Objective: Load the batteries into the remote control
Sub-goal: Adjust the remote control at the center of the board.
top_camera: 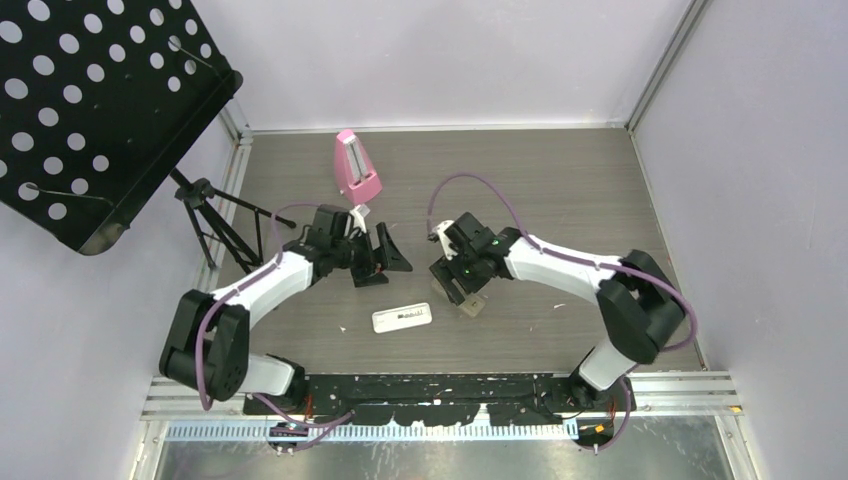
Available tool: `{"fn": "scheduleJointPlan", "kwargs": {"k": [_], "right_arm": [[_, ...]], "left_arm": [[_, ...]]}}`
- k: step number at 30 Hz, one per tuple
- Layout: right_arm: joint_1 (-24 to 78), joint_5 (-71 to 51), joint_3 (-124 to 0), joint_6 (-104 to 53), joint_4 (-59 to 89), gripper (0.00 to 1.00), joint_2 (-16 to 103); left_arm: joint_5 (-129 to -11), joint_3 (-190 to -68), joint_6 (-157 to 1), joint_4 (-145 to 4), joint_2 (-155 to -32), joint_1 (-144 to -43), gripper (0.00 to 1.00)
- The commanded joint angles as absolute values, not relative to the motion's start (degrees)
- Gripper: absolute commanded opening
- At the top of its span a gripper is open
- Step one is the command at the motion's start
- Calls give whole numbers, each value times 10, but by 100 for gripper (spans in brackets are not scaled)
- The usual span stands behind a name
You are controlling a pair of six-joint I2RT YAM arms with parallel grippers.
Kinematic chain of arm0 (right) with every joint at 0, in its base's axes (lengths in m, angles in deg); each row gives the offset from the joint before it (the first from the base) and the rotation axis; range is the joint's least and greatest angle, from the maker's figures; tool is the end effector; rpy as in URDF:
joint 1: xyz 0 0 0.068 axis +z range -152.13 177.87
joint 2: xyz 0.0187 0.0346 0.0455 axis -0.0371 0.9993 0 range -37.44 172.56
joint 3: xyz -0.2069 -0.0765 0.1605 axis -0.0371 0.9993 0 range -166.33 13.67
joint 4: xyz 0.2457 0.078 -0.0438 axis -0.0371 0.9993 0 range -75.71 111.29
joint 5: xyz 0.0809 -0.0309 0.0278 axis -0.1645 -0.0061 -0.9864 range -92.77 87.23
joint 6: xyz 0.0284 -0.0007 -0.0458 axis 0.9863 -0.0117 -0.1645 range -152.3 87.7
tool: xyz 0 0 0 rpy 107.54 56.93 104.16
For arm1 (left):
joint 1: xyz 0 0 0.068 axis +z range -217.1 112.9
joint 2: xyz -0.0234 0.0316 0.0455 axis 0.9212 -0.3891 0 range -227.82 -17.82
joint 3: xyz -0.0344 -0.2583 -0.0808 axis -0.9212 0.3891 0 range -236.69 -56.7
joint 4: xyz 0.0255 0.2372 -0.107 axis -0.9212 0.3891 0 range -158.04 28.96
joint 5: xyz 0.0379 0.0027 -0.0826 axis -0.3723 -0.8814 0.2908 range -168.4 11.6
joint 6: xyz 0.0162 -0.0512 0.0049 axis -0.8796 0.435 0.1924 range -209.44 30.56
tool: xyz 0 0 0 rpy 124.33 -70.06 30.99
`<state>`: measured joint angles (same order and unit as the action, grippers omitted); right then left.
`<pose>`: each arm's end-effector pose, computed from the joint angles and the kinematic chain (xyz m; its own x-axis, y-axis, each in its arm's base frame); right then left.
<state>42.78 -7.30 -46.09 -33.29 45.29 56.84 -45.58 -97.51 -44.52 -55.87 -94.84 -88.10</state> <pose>0.2253 0.2286 0.1878 -0.6319 -0.6542 -0.4156 -0.7380 0.6716 0.0648 0.2385 -0.1122 0.1968 -0.9441 -0.2732 -0.1843 -0.0414 0.6533 -0.7560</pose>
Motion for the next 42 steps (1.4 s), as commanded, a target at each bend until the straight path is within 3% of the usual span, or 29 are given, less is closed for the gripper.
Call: {"fn": "scheduleJointPlan", "kwargs": {"k": [1, 9, 13, 16, 22, 28, 34, 37, 42], "right_arm": [[429, 34, -421, -179, 401, 77, 458], [428, 118, -368, 212, 541, 73, 357], [428, 84, -313, 305, 481, 73, 320], [428, 88, -292, 350, 451, 66, 317], [418, 100, -243, 404, 375, 45, 326], [396, 73, -232, 406, 328, 45, 365], [377, 48, -233, 391, 299, 45, 397], [366, 41, -241, 363, 290, 42, 408], [356, 46, -256, 312, 294, 42, 410]], "left_arm": [[-490, -1023, -457, -606, -984, -895, 84], [-484, -1066, -452, -676, -1098, -933, 74], [-491, -1073, -443, -714, -1138, -953, 70], [-490, -1077, -431, -741, -1171, -968, 66], [-506, -1092, -449, -740, -1210, -984, 60], [-496, -1096, -466, -730, -1217, -999, 55], [-486, -1077, -469, -718, -1207, -1019, 38], [-489, -1053, -455, -723, -1194, -1023, 25], [-522, -981, -427, -760, -1141, -1024, 24]]}}
